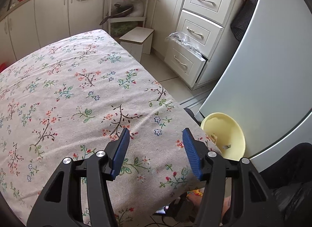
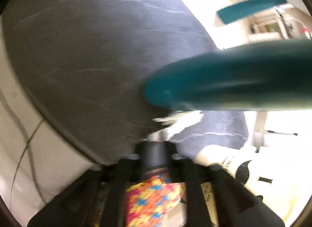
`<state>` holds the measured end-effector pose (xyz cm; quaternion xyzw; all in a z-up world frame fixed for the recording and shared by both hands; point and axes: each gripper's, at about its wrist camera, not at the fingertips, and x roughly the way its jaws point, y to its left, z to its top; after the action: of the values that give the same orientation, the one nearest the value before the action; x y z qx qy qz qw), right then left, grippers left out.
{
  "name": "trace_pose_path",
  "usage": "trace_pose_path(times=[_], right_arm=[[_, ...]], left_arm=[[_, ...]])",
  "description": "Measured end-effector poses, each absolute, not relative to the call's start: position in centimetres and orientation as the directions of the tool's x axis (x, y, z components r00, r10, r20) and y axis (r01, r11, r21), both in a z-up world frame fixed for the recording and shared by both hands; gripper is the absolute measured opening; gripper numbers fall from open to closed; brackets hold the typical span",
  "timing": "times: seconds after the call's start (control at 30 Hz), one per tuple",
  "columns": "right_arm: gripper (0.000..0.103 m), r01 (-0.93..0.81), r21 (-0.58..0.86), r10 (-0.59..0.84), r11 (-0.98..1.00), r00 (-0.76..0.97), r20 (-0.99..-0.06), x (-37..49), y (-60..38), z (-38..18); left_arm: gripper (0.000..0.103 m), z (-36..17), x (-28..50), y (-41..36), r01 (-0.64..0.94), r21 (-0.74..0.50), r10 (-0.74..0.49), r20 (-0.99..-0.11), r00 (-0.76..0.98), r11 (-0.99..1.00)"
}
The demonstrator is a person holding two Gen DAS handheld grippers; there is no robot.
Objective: Collect trash
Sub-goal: 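Lower the open right gripper toward the white tissue on the floor, then grasp the white tissue on the floor with the right gripper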
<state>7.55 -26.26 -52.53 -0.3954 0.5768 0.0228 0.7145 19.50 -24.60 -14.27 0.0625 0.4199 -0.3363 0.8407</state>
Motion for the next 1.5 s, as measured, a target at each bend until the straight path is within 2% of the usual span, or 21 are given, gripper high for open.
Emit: trace_pose_path(times=[0.1, 0.27, 0.57, 0.63, 0.67, 0.7, 0.73, 0.77, 1.0, 1.13, 1.17, 1.2, 1.23, 1.27, 1.5], right_arm=[[0.090, -0.491, -0.500, -0.403, 0.713, 0.296, -0.866, 8.2, -26.9, -53.5], [0.090, -0.495, -0.364, -0.289, 0.789, 0.224, -0.931, 9.4, -27.8, -54.6], [0.078, -0.641, -0.281, -0.219, 0.715, 0.176, -0.960, 8.6, -27.6, -56.5], [0.066, -0.637, -0.230, -0.182, 0.735, 0.142, -0.973, 8.4, -27.6, -56.4], [0.054, -0.633, -0.212, -0.169, 0.745, 0.127, -0.977, 8.4, -27.6, -56.4], [0.029, -0.628, -0.201, -0.165, 0.752, 0.116, -0.979, 8.3, -27.5, -56.3], [0.013, -0.631, -0.213, -0.185, 0.746, 0.112, -0.976, 8.1, -27.3, -56.4], [0.002, -0.626, -0.218, -0.195, 0.749, 0.106, -0.975, 8.0, -27.4, -56.4], [0.002, -0.657, -0.271, -0.212, 0.704, 0.170, -0.962, 6.2, -25.0, -54.7], [0.002, -0.665, -0.377, -0.317, 0.644, 0.216, -0.923, 5.5, -24.5, -55.3], [0.016, -0.657, -0.394, -0.328, 0.643, 0.229, -0.917, 5.5, -24.7, -55.2], [0.066, -0.643, -0.413, -0.335, 0.645, 0.247, -0.909, 5.6, -25.1, -55.2], [0.084, -0.633, -0.442, -0.340, 0.636, 0.284, -0.897, 5.7, -25.5, -55.1], [0.087, -0.637, -0.444, -0.336, 0.630, 0.293, -0.895, 5.7, -25.5, -55.1], [0.086, -0.757, -0.367, -0.222, 0.541, 0.292, -0.930, 6.4, -26.8, -56.0]], left_arm=[[0.053, -14.5, 19.7, -24.1, 0.610, -0.184, -0.509, -0.754, 0.416, 0.771], [0.053, -14.6, 20.4, -23.7, 0.590, -0.208, -0.511, -0.756, 0.409, 0.780], [0.053, -14.7, 20.5, -24.2, 0.596, -0.211, -0.513, -0.761, 0.397, 0.774], [0.053, -14.7, 20.5, -24.2, 0.595, -0.215, -0.515, -0.760, 0.395, 0.774], [0.053, -14.7, 20.6, -24.2, 0.595, -0.215, -0.515, -0.761, 0.396, 0.775], [0.053, -14.7, 20.6, -24.2, 0.595, -0.213, -0.514, -0.761, 0.396, 0.775], [0.053, -14.7, 20.7, -24.2, 0.594, -0.213, -0.513, -0.761, 0.397, 0.776], [0.053, -14.7, 20.7, -24.2, 0.594, -0.212, -0.513, -0.760, 0.398, 0.776], [0.053, -14.3, 20.1, -23.9, 0.600, -0.202, -0.517, -0.748, 0.416, 0.774], [0.053, -13.7, 19.5, -23.7, 0.605, -0.204, -0.527, -0.739, 0.421, 0.770], [0.053, -13.6, 19.3, -23.7, 0.608, -0.207, -0.532, -0.735, 0.421, 0.766], [0.053, -13.6, 19.2, -23.7, 0.611, -0.207, -0.534, -0.734, 0.420, 0.764], [0.053, -13.6, 19.1, -23.7, 0.613, -0.206, -0.534, -0.734, 0.418, 0.763], [0.053, -13.7, 19.0, -23.7, 0.613, -0.207, -0.535, -0.736, 0.415, 0.762], [0.053, -14.6, 18.9, -24.4, 0.615, -0.234, -0.542, -0.751, 0.378, 0.753]])
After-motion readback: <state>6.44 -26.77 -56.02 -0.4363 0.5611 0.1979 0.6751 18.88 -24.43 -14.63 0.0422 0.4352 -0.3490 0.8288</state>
